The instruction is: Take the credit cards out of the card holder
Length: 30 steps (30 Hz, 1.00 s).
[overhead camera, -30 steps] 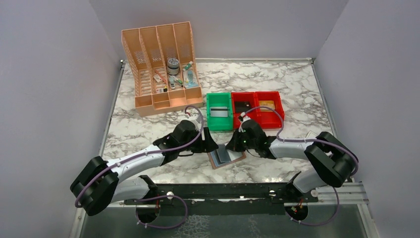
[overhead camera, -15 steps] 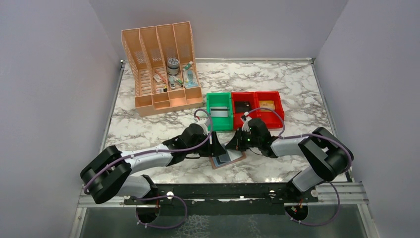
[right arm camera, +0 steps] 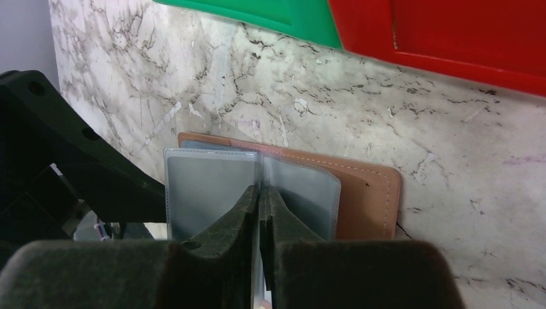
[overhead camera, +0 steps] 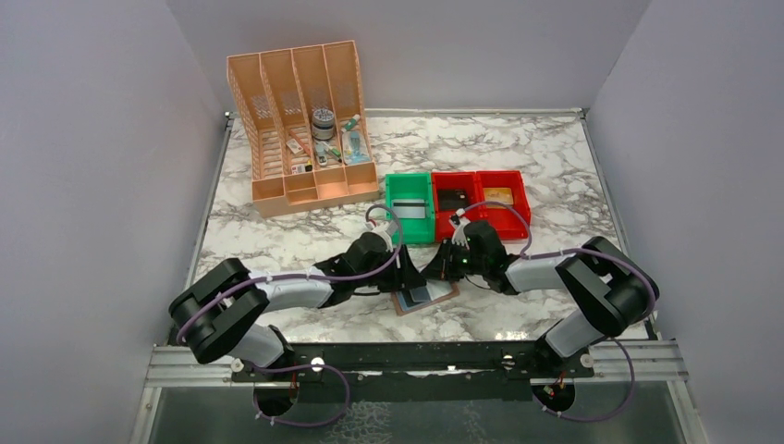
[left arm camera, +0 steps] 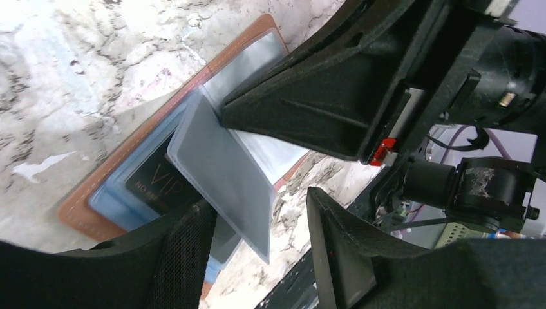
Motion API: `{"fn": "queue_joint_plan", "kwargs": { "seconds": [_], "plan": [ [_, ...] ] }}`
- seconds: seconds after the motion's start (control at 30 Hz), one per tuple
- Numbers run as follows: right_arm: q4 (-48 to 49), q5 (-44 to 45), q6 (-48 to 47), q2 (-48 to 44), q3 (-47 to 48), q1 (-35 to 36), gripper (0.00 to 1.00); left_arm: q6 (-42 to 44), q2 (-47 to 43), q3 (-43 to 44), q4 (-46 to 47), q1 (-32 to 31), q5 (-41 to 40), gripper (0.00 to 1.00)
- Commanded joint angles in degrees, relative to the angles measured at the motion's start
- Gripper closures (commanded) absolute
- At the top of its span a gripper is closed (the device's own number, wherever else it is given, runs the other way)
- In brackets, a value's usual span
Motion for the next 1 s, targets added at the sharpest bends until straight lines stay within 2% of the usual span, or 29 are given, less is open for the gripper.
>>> {"fn": "queue_joint_plan", "kwargs": {
  "seconds": [0.0,0.1,0.17,0.3,0.43,0.7,0.87,0.97],
  "plan": [
    [-13.9,3.9,-1.7,-0.8,-1.8,-0.2,0.87,-1.0,4.0,3.0,6.1,-1.2,2.4,0.45],
    [-18.3,6.2,-1.4,-6.1,0.0,-0.8,0.72,-0.7,5.4,4.3,6.3,-1.6,1.2,0.46],
    [-23.4,11.3,-0.4,-10.0,1.4,-1.8,0.64,-0.5,6.1,4.9,6.4,-1.6,0.9,0.46],
    [-30.6,16.2,-0.5,-16.8,2.3,-7.9,0.63,0.2,7.7,6.7,6.3,-1.7,1.9,0.46],
    [-33.4,16.6,-1.7,-22.5,2.4,-11.7,0.63,1.1,10.7,9.6,6.4,-2.2,3.2,0.46],
    [-39.8,21.0,-1.1,-29.7,3.8,-12.6,0.63,2.7,18.1,16.6,6.7,-4.4,7.1,0.45],
    [-42.1,23.9,0.0,-35.0,3.1,-12.8,0.63,3.8,19.9,17.8,6.7,-5.5,9.0,0.43],
    [-41.3,21.9,-0.9,-36.9,2.6,-12.8,0.64,3.6,19.8,17.1,6.7,-5.4,9.4,0.43]
  ]
}}
